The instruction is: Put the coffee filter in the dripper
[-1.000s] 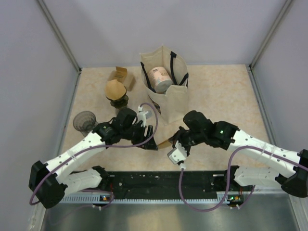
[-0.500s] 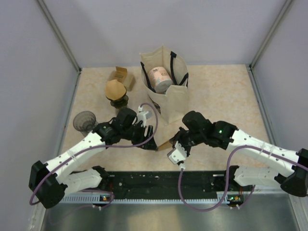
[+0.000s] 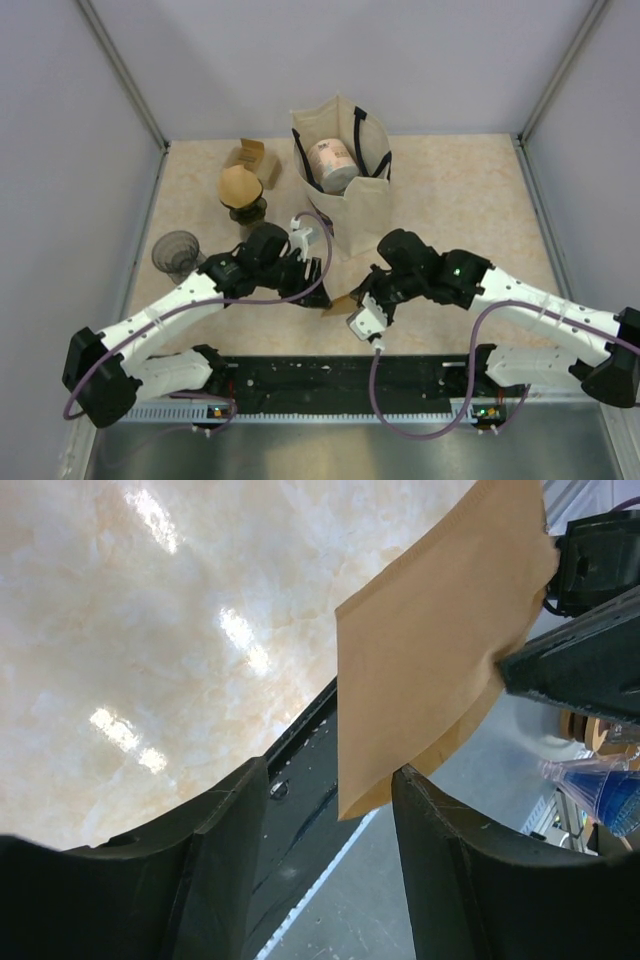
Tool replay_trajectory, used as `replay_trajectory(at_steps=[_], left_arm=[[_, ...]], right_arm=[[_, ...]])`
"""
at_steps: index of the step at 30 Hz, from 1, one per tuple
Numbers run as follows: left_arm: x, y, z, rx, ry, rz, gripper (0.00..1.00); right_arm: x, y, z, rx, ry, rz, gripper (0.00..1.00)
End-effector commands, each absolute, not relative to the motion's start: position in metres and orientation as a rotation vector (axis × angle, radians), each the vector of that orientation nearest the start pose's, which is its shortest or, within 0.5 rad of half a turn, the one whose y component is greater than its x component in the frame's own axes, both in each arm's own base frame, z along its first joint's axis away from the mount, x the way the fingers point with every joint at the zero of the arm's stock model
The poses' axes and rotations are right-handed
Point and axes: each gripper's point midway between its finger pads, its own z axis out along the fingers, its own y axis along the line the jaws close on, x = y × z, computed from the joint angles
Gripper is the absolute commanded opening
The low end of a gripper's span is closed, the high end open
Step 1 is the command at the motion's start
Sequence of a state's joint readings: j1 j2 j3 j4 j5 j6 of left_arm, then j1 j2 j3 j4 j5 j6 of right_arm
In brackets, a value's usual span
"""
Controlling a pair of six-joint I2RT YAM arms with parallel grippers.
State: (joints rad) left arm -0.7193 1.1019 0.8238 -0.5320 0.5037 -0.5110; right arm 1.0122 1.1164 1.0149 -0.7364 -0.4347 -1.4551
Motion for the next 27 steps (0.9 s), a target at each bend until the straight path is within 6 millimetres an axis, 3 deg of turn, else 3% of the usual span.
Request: replay_trajectory(at_steps=[1, 11, 20, 23, 27], left_arm=[[0.147, -0.275, 0.178, 0.569, 2.392, -1.190, 0.58], [0.139, -0.287, 0.160, 0.697, 2.446, -1.095, 0.51], [0.143, -0.293, 0.173, 0.664, 2.365, -1.101, 0.43], [0.143, -0.294, 0.173, 0.662, 2.359, -1.116, 0.34], [0.145, -0.296, 0.172, 0.665, 2.359, -1.110, 0.08]], right_arm=[[0.129, 0.302, 0.219, -2.202, 0.558, 0.382, 0.00], [0.132, 0.307, 0.223, -2.175, 0.608, 0.401, 0.00], [0.133, 0.307, 0.220, -2.173, 0.658, 0.417, 0.00], [0.131, 0.307, 0.220, -2.171, 0.661, 0.429, 0.00], [0.128, 0.310, 0.222, -2.159, 0.640, 0.447, 0.00]])
